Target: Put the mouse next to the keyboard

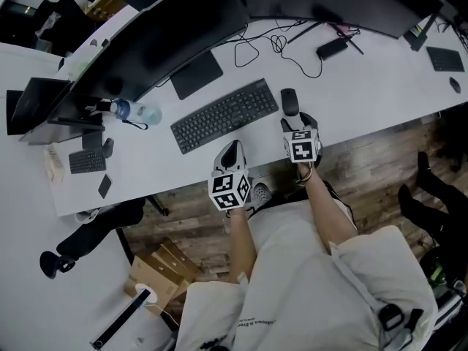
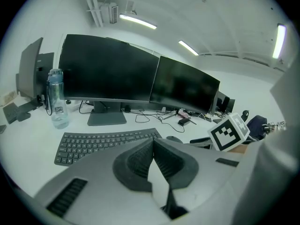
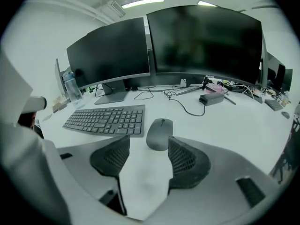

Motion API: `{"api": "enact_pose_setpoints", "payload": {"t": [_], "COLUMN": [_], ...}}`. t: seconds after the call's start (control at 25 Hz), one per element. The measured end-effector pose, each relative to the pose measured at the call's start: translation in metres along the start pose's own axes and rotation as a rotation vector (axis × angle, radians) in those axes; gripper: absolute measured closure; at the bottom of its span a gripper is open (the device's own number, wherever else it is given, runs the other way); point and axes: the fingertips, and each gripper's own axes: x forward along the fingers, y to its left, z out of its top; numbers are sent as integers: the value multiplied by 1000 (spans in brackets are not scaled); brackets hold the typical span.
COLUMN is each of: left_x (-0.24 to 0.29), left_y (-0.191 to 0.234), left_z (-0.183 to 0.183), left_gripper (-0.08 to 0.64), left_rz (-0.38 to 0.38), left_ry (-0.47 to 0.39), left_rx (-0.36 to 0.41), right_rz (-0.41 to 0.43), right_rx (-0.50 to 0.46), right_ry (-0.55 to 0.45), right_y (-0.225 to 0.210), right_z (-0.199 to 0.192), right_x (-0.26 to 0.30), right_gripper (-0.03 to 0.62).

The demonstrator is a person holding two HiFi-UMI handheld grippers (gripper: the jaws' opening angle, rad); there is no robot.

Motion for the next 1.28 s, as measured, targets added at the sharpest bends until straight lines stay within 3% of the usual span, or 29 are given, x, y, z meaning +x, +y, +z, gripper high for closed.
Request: {"api": "enact_pose_setpoints", "payload": {"t": [0.64,1.28], "left_x": [-67,-104], "left_y": [32,48], "left_z": [-5,1], "left_gripper": [538,538], "left_rz": [-52,-131], "left_ry": [-59,-102], "left_rx": [31,90], "right_rz": [21,46], "right_rx": [-97,-54], "right_ry": [-109,-196], "right_y": [81,122], "right_z": [4,6], "right_x": [-70,-122], "right_gripper": [324,331]}}
